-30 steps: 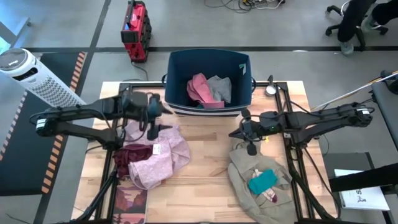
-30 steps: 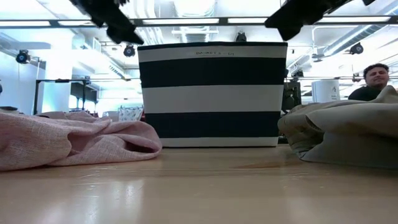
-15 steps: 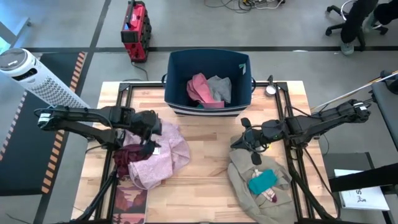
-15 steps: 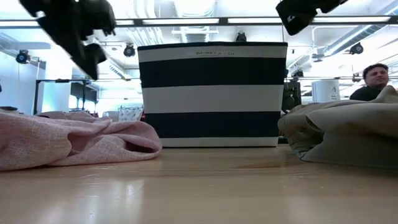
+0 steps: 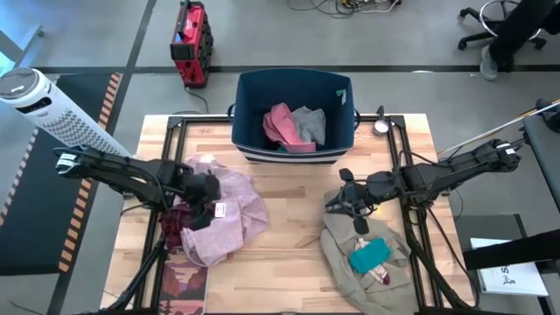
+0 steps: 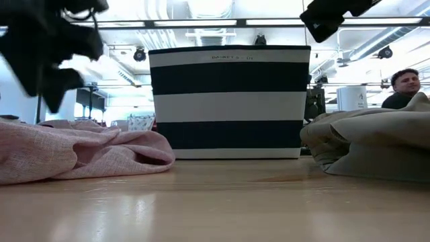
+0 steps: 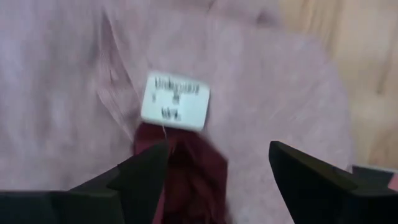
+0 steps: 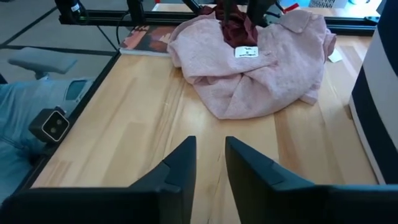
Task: Sort clothes
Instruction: Put the red underwear into the blue laundry organizer
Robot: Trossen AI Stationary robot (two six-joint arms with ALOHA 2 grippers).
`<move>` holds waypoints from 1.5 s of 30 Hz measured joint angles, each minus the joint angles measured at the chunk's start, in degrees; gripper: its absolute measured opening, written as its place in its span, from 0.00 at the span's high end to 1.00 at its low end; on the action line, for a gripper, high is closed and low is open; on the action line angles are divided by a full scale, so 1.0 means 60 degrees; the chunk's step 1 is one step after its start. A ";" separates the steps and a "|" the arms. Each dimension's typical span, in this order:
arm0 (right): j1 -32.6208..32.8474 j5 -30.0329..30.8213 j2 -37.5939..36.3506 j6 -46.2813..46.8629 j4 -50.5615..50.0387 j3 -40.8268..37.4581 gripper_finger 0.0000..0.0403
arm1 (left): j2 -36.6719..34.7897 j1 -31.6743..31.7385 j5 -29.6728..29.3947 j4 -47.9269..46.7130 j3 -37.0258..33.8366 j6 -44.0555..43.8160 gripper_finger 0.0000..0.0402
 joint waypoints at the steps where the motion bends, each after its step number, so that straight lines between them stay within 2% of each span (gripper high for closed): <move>1: 0.0016 -0.0001 0.0000 0.0027 -0.0005 0.0000 0.81 | 0.0004 -0.0010 0.0163 0.0003 -0.0176 -0.0092 0.34; 4: 0.0036 -0.0001 0.0004 0.0047 -0.0017 0.0000 0.78 | 0.0004 -0.0019 0.0504 0.0022 -0.0670 -0.0306 0.37; 10: 0.0033 0.0003 0.0004 0.0051 -0.0011 0.0000 0.74 | 0.0004 -0.0015 0.0548 0.0085 -0.1543 -0.0332 0.47; 16: 0.0033 0.0005 0.0001 0.0212 -0.0001 0.0000 0.75 | 0.0004 -0.0015 0.0822 0.0395 -0.2159 -0.0460 0.64; 20: 0.0033 0.0006 0.0000 0.0202 -0.0001 0.0000 0.78 | 0.0004 -0.0015 0.0881 0.0408 -0.2118 -0.0484 0.79; 25: 0.0033 0.0006 0.0002 0.0108 0.0000 0.0000 0.83 | 0.0004 -0.0015 0.0887 0.0264 -0.1362 -0.0245 0.98; 32: 0.0033 0.0008 0.0004 0.0085 0.0001 0.0000 0.89 | 0.0004 -0.0015 0.0826 -0.0888 0.0904 0.0004 1.00; 38: 0.0033 0.0009 0.0001 0.0018 0.0003 0.0000 0.91 | -0.0004 -0.0015 -0.0126 -0.1829 0.3061 0.0040 1.00; 42: 0.0033 0.0006 0.0004 -0.0132 0.0004 0.0000 0.88 | -0.0011 -0.0012 -0.0202 -0.2304 0.3445 -0.0265 1.00; 45: 0.0033 0.0004 0.0000 -0.0135 0.0003 0.0000 0.86 | -0.0011 -0.0012 -0.0220 -0.2344 0.3066 -0.0393 1.00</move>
